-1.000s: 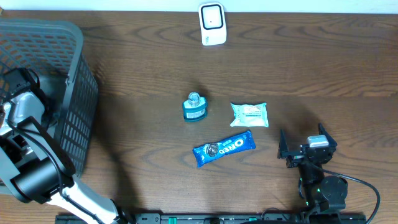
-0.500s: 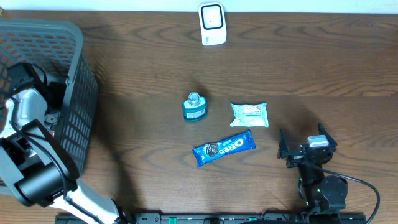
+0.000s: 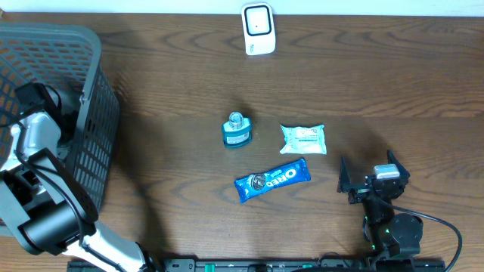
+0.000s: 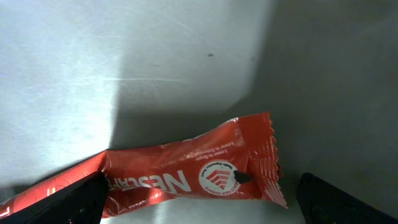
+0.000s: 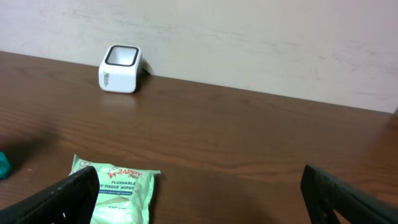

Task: Scan the item barcode

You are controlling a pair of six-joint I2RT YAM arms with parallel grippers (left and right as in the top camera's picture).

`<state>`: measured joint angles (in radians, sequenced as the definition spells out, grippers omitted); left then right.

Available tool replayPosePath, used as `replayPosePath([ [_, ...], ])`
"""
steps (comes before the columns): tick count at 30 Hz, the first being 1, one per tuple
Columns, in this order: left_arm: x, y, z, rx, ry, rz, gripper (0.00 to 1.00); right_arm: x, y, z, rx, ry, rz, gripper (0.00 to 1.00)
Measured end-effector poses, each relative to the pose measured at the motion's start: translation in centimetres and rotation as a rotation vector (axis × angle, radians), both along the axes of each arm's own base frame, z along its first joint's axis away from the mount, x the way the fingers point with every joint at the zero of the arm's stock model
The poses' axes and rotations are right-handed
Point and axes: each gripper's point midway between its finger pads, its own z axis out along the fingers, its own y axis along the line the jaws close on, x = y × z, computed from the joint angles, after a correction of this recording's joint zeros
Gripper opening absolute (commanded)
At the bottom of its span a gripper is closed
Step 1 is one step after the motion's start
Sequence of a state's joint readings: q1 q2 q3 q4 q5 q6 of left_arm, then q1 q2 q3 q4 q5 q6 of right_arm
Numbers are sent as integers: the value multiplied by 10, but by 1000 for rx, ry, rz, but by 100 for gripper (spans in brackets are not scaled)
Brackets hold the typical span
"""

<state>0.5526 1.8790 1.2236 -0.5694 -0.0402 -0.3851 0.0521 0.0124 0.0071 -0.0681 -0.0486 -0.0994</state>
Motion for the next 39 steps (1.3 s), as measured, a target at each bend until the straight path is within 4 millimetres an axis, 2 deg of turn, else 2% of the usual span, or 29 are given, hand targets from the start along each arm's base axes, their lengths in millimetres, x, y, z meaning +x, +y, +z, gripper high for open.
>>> replayPosePath([
  [4,-2,2,0,16,13,-12,99,0,0,0,0,0,0,99],
  [5,-2,2,0,16,14,-12,95,0,0,0,0,0,0,99],
  [8,-2,3,-1,19,15,-17,58,0,0,0,0,0,0,99],
  [12,1,8,-4,33,21,-15,33,0,0,0,0,0,0,99],
  [14,5,11,-5,42,20,-10,7,0,0,0,0,0,0,99],
  [22,8,17,-4,75,36,-9,7,0,0,0,0,0,0,99],
  [28,-12,6,8,49,71,1,7,0,0,0,0,0,0,99],
  [31,-14,3,38,70,3,28,7,0,0,0,0,0,0,99],
  [35,-10,3,113,157,-192,50,7,0,0,0,0,0,0,99],
  [39,-16,-7,163,198,-317,48,7,0,0,0,0,0,0,99],
])
